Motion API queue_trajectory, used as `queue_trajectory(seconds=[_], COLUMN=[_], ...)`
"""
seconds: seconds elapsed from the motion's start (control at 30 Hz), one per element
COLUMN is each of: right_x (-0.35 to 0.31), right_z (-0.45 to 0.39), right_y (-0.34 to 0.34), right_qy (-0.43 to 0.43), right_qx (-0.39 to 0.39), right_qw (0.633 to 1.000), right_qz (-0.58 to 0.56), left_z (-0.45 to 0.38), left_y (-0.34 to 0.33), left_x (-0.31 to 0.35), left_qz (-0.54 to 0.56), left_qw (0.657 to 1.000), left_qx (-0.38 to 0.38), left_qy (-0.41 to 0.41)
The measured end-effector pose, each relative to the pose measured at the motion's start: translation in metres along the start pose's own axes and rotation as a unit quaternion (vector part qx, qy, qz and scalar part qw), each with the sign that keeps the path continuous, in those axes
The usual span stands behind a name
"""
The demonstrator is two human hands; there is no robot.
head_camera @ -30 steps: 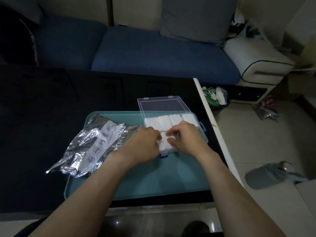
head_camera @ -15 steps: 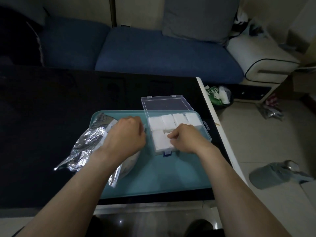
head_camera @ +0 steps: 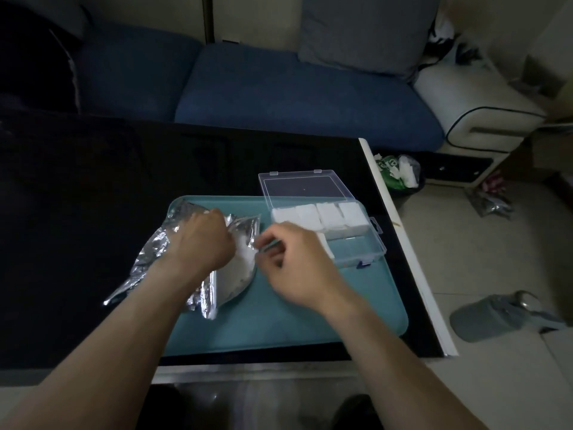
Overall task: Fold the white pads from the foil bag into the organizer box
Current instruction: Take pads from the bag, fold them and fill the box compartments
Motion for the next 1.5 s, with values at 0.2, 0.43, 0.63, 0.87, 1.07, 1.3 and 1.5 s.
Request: queue_trajectory(seconds=[0.2, 0.43, 0.63, 0.87, 1.07, 1.3, 1.5], right_x=[0.008, 0.021, 0.017, 0.009, 0.005, 0.010, 0.021], right_z=[-0.002, -0.015, -0.022, -0.017, -0.012, -0.008, -0.010], right_y=[-0.044, -0.058, -0.064, -0.066, -0.075, -0.076, -0.043], right_qy=[-0.069, -0.148, -0.105, -0.086, -0.063, -0.142, -0.237], right_qx=[-0.120, -0.195, -0.213, -0.157, -0.146, -0.083, 0.023], right_qw=[0.989, 0.964, 0.958, 0.971, 0.960, 0.985, 0.962], right_qz=[0.060, 0.107, 0.163, 0.159, 0.230, 0.055, -0.137], left_z=[-0.014, -0.019, -0.021, -0.026, -0.024, -0.020, -0.017], left_y=[-0.009, -0.006, -0.015, -0.019, -0.018, -0.019, -0.016], left_x=[-0.015, -0.026, -0.024, -0.022, -0.022, -0.018, -0.017], left_qz=[0.048, 0.094, 0.079, 0.065, 0.070, 0.046, 0.015], left_qw=[0.998, 0.992, 0.992, 0.992, 0.991, 0.992, 0.995], left_qx=[-0.050, -0.080, -0.101, -0.107, -0.110, -0.119, -0.099], left_qy=[0.007, 0.002, -0.011, -0.012, 0.002, 0.004, -0.021])
Point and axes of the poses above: each hand's wrist, its own z-axis away from the middle knuckle, its own y-axis out of the back of the hand, x = y × z, the point moved 3 cm from there along -z, towards the middle knuckle, and after that the axes turned 11 degrees about y, right-handed, at the moved point
